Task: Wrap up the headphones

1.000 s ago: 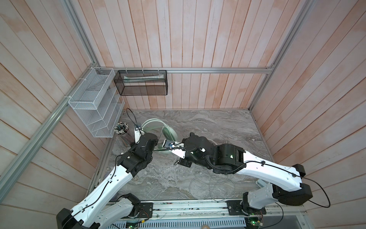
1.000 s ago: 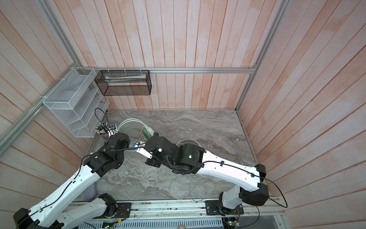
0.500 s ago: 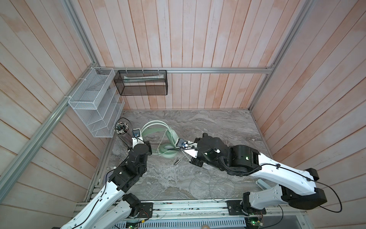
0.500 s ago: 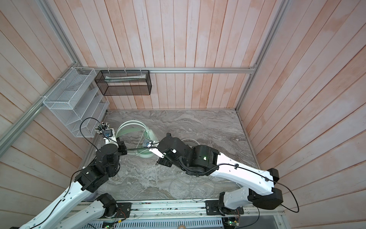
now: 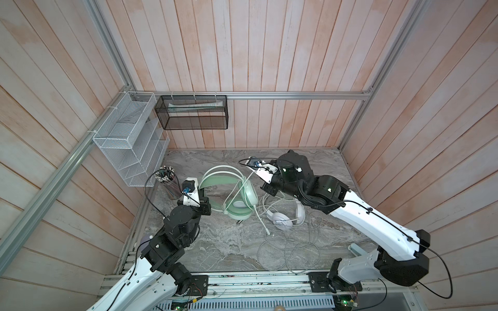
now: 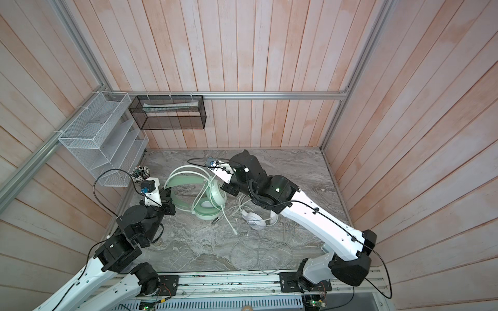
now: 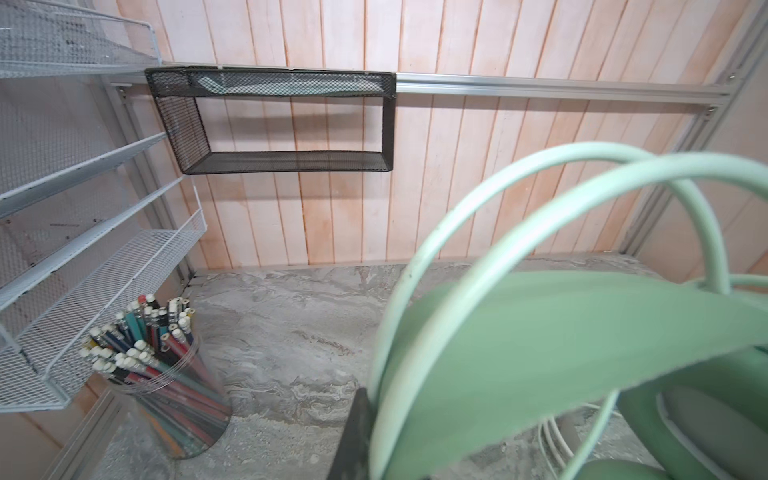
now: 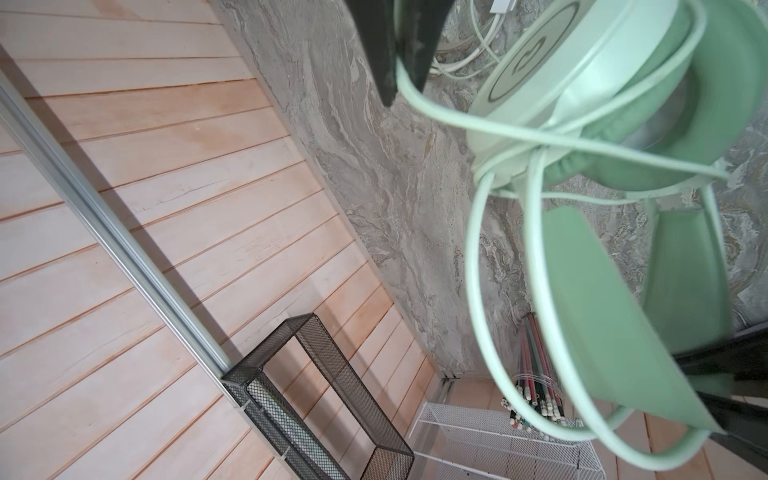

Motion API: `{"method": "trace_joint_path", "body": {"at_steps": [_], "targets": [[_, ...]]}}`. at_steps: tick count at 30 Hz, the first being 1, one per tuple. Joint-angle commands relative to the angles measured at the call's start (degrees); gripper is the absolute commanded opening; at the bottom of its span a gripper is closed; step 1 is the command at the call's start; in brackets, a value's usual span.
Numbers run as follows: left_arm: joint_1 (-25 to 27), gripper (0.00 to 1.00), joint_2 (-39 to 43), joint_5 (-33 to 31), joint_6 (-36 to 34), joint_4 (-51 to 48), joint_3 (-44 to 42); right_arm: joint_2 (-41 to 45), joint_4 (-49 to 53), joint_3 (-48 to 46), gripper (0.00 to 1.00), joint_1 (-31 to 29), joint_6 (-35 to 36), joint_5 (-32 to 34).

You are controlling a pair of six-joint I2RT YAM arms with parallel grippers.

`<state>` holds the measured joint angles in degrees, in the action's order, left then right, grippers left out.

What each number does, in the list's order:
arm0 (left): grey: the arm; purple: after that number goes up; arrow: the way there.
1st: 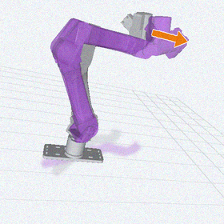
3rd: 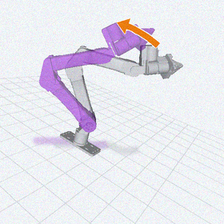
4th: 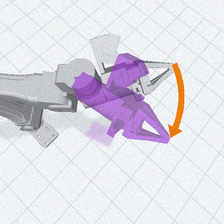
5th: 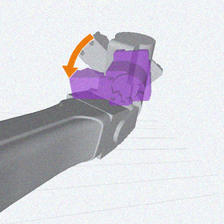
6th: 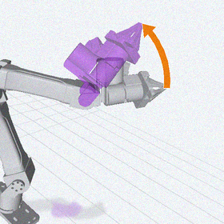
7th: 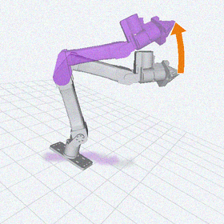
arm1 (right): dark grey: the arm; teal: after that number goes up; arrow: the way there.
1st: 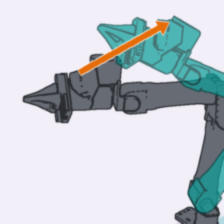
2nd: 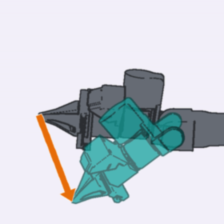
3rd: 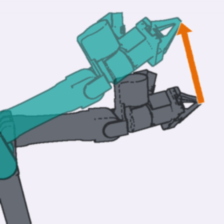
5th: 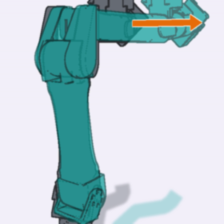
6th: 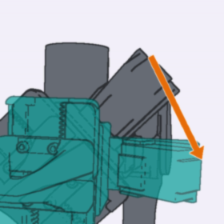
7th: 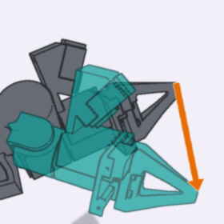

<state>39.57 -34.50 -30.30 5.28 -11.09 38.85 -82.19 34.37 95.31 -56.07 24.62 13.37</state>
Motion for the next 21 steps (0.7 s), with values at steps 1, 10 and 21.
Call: {"method": "trace_joint_path", "body": {"at_steps": [1, 10, 21], "targets": [[0.55, 0.0, 0.92, 8.23, -1.97, -3.11, -1.32, -2.2, -8.8, 4.88, 0.0, 3.53, 0.23, 0.49], [1.09, 0.0, 1.53, 10.27, 5.51, -8.92, 4.54, -1.0, -16.39, -3.43, 0.0, 12.77, -5.19, -12.02], [1.08, 0.0, -2.32, 26.66, 23.08, -16.35, 20.61, 1.88, -22.09, -11.57, 0.24, 20.51, -10.14, -28.27]]}}
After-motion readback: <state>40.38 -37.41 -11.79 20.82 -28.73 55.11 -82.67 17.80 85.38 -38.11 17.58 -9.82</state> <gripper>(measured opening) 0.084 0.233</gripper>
